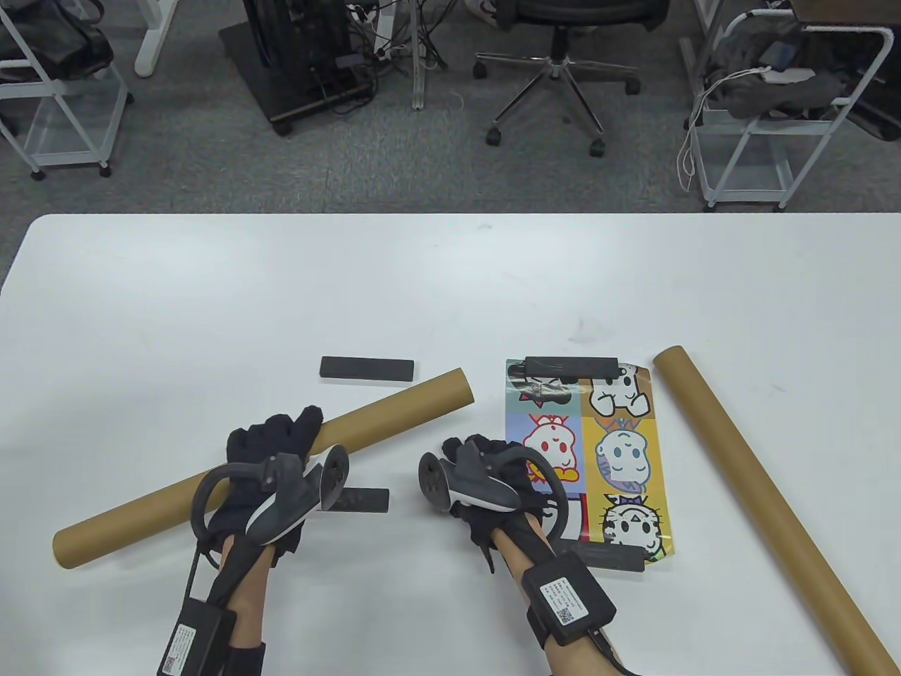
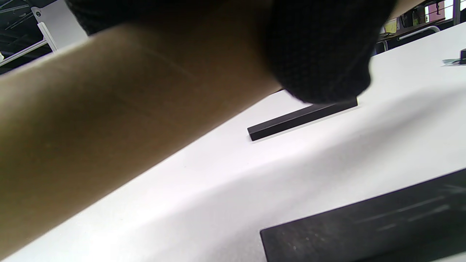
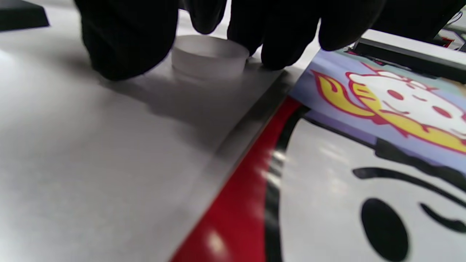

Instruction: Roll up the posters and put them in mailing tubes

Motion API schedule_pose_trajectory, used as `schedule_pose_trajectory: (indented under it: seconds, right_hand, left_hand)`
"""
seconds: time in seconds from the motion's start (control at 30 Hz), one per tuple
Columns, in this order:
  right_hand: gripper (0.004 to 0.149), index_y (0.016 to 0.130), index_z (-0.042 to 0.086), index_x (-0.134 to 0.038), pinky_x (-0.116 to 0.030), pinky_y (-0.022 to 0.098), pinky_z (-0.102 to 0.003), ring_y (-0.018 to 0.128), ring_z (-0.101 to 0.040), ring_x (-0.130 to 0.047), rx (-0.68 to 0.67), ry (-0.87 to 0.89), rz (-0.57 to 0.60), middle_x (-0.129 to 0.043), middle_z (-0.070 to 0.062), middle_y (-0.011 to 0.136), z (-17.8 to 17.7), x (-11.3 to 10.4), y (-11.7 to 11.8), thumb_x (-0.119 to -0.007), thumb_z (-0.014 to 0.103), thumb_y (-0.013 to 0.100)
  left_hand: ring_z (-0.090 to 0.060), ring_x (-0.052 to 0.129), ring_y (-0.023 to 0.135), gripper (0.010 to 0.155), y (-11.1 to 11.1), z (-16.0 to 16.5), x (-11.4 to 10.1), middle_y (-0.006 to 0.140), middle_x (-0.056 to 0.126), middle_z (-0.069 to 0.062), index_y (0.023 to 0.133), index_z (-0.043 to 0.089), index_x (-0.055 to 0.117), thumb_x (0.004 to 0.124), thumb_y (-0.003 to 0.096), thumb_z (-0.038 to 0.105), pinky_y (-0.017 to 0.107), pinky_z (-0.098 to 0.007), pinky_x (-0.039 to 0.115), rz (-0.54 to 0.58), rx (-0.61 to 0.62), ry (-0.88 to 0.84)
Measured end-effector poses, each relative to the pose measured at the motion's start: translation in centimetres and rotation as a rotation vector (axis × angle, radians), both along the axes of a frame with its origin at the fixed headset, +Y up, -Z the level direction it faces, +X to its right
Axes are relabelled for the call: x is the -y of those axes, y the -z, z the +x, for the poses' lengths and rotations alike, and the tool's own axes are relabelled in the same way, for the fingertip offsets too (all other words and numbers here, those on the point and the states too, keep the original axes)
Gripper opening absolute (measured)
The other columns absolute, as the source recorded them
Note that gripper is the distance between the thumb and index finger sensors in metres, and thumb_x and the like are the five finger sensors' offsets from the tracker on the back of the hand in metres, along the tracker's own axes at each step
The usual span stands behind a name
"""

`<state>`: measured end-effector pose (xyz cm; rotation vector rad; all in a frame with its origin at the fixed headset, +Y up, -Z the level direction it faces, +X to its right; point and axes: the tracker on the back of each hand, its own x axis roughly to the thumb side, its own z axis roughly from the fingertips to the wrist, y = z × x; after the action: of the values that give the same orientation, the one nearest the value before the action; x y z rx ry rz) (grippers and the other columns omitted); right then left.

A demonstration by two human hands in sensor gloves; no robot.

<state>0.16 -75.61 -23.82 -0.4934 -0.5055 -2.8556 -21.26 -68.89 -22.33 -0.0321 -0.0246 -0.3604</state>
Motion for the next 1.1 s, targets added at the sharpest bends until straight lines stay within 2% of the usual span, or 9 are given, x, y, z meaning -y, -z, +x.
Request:
schedule_pose_trajectory:
  seconds: [0.2, 0.37, 0.5, 0.57, 0.83, 1.0, 1.1]
  right_hand:
    - [0.074, 0.107, 0.012, -0.049, -0.059, 0.07, -0.067, 0.092, -0.044, -0.073, -0.006, -0.005, 0.046, -0.06, -0.02, 0.108, -0.2, -0.1, -0.1, -0.077, 0.037, 0.043]
    - [0.07, 0.104, 0.011, -0.054, -0.064, 0.068, -0.066, 0.087, -0.042, -0.078, -0.014, 0.008, 0.073, -0.064, -0.021, 0.106, -0.3, -0.2, -0.3, -0.078, 0.035, 0.043]
    - [0.071, 0.105, 0.009, -0.053, -0.064, 0.068, -0.065, 0.087, -0.041, -0.079, 0.005, 0.08, 0.069, -0.064, -0.022, 0.105, 0.7, -1.2, -0.4, -0.077, 0.036, 0.044]
    - [0.071, 0.105, 0.009, -0.053, -0.064, 0.068, -0.065, 0.086, -0.041, -0.08, 0.033, 0.182, 0.072, -0.065, -0.022, 0.105, 2.1, -2.3, -0.5, -0.076, 0.036, 0.044]
    - [0.07, 0.105, 0.007, -0.054, -0.065, 0.067, -0.066, 0.085, -0.043, -0.08, 0.174, 0.563, 0.066, -0.065, -0.025, 0.105, 7.8, -4.7, -0.4, -0.076, 0.035, 0.045]
    - [0.07, 0.105, 0.006, -0.054, -0.065, 0.066, -0.067, 0.085, -0.044, -0.08, 0.263, 0.806, 0.046, -0.065, -0.026, 0.105, 11.3, -4.8, -0.1, -0.076, 0.035, 0.046]
    - [0.069, 0.105, 0.006, -0.054, -0.064, 0.066, -0.067, 0.084, -0.044, -0.08, 0.327, 1.077, -0.017, -0.065, -0.026, 0.105, 13.2, -4.2, 0.2, -0.076, 0.035, 0.046]
  left_hand:
    - [-0.027, 0.085, 0.1, 0.086, 0.0, 0.1, 0.0, 0.112, 0.072, 0.001, 0.114, 0.036, 0.044, 0.086, 0.0398, 0.046, 0.081, -0.055, 0.068, -0.002, 0.003, 0.007]
    - [-0.027, 0.085, 0.1, 0.086, 0.0, 0.1, -0.1, 0.112, 0.072, 0.001, 0.114, 0.036, 0.044, 0.086, 0.0398, 0.046, 0.081, -0.055, 0.068, -0.005, 0.003, 0.008]
    - [-0.027, 0.084, 0.1, 0.086, -0.1, 0.1, -0.1, 0.113, 0.072, 0.001, 0.114, 0.036, 0.044, 0.086, 0.0398, 0.046, 0.081, -0.055, 0.068, -0.008, 0.007, 0.01]
    - [-0.027, 0.084, 0.1, 0.086, -0.1, 0.2, -0.1, 0.113, 0.072, 0.001, 0.114, 0.037, 0.043, 0.086, 0.0398, 0.046, 0.081, -0.055, 0.068, -0.009, 0.01, 0.012]
    - [-0.026, 0.084, 0.101, 0.086, -0.1, 0.4, 0.0, 0.113, 0.071, 0.002, 0.114, 0.037, 0.043, 0.086, 0.0396, 0.045, 0.081, -0.055, 0.068, -0.021, 0.03, 0.02]
    - [-0.026, 0.083, 0.103, 0.086, -0.2, 0.8, 0.1, 0.114, 0.07, 0.004, 0.113, 0.038, 0.042, 0.086, 0.0393, 0.044, 0.082, -0.054, 0.067, -0.025, 0.047, 0.052]
    - [-0.025, 0.083, 0.103, 0.086, -0.3, 1.1, 0.2, 0.114, 0.07, 0.004, 0.113, 0.039, 0.042, 0.086, 0.0392, 0.044, 0.082, -0.054, 0.067, -0.031, 0.066, 0.053]
